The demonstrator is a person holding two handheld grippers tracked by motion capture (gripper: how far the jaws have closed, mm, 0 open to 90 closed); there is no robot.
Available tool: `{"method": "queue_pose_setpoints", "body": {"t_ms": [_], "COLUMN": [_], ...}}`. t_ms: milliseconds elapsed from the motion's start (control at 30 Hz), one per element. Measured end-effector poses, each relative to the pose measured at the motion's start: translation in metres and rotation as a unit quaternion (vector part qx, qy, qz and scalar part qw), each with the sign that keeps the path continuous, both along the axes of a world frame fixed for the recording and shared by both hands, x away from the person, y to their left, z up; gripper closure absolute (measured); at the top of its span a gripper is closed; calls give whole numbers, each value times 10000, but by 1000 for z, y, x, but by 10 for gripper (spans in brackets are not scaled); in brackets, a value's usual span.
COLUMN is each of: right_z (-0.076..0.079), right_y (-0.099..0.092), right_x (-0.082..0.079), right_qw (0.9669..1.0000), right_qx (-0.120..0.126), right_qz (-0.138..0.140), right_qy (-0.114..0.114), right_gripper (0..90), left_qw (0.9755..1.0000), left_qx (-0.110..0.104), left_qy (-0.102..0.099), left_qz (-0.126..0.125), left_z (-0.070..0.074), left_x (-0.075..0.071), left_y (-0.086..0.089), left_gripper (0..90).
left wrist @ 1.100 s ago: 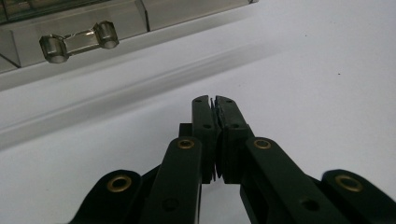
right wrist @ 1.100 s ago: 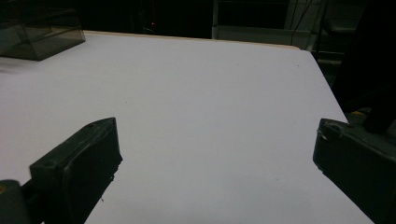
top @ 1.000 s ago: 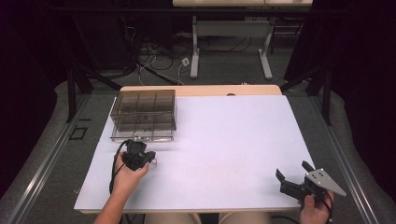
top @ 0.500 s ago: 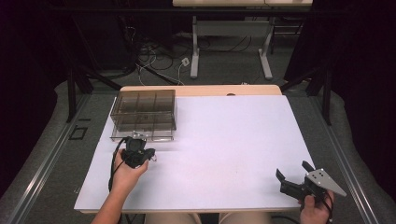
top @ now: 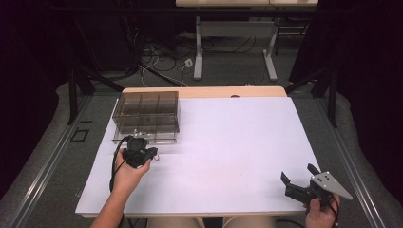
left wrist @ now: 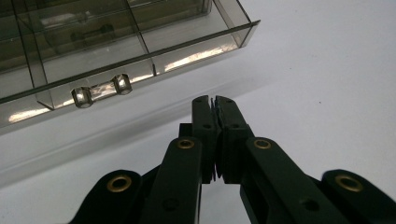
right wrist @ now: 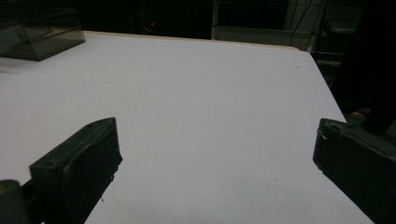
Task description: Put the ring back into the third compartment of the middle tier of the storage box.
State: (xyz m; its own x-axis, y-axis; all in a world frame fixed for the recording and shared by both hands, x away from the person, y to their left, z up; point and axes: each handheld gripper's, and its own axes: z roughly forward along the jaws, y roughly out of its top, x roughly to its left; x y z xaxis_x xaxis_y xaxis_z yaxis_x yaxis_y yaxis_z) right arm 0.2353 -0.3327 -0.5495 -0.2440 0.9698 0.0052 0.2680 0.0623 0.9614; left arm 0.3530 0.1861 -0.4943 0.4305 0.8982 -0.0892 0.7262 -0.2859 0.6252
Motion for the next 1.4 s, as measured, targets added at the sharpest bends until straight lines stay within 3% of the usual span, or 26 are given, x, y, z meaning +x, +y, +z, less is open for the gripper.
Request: {"method": "queue_pose_setpoints", "body": {"t_ms": [1400], "right_z": [0], "right_y": [-1], "right_x": [-1], "right_qw": [10000], "right_qx": [-19], "right_qz": [2], "right_qy": [18], "right_gripper": [3], "left_qw": [9995], "left_qx": [-38], "left_qy": [-321], "left_qz": [69], "left_z": [32], "left_x": [13], "left_y": [-7], "left_gripper": [878]}}
